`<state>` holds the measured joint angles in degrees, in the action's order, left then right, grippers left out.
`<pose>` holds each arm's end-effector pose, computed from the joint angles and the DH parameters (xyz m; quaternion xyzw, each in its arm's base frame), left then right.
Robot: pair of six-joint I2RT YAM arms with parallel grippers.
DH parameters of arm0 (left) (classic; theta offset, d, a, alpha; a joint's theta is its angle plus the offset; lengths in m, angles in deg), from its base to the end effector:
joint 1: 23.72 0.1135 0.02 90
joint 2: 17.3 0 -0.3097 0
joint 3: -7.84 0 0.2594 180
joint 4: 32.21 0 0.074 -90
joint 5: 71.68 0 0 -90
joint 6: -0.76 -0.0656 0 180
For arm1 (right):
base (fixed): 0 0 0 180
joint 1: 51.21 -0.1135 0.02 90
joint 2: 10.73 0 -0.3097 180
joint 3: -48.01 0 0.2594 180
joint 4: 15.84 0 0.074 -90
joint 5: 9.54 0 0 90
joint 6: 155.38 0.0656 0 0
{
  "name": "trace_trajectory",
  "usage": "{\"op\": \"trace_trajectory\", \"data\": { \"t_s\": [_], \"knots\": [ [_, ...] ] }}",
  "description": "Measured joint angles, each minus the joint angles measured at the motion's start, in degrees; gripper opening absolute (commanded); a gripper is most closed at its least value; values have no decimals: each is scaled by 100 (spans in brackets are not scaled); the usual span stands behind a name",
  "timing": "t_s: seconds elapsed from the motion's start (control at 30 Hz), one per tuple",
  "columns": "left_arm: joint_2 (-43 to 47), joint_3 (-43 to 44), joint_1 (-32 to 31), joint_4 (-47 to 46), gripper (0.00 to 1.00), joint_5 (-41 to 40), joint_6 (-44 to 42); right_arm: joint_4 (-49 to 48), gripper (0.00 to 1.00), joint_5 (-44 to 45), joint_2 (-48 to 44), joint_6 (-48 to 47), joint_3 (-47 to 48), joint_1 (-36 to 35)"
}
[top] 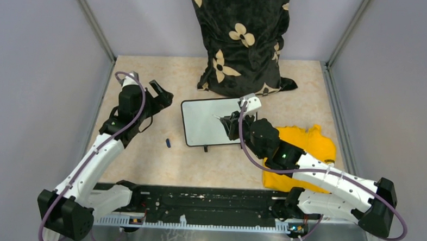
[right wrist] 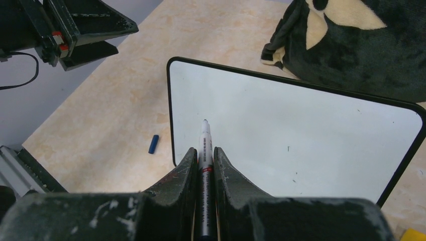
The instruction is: Write a sentence on the whiteboard
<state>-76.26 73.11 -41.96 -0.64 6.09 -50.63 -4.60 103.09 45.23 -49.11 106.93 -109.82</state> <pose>0.2352 -0.0629 0.3484 -0.2046 0.8165 -0.1743 0.5110 0.1459 0.1907 0.3642 -0.1481 0.7379 0.2722 0.5996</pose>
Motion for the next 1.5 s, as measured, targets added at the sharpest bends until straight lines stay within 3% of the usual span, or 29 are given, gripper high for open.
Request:
{"op": "trace_trajectory", "data": {
  "t_s": [0.27,0.7,0.9,1.2,1.5],
  "knots": [
    [557,-1150,0,-1499,99,459,-442,2,0,-28,-57,79,-4,0],
    [-402,-1204,157,-2352,99,2398,-1633,37,0,-131,-98,155,-9,0],
    [-317,-1650,710,-2903,99,3475,-1593,48,0,-155,-173,192,-9,0],
    [-448,-2059,960,-4135,98,5184,-1290,98,0,-184,-302,195,-11,0],
    [-1329,-2199,1252,-5261,92,5941,-1027,90,0,-280,-479,302,-142,0]
  ]
}}
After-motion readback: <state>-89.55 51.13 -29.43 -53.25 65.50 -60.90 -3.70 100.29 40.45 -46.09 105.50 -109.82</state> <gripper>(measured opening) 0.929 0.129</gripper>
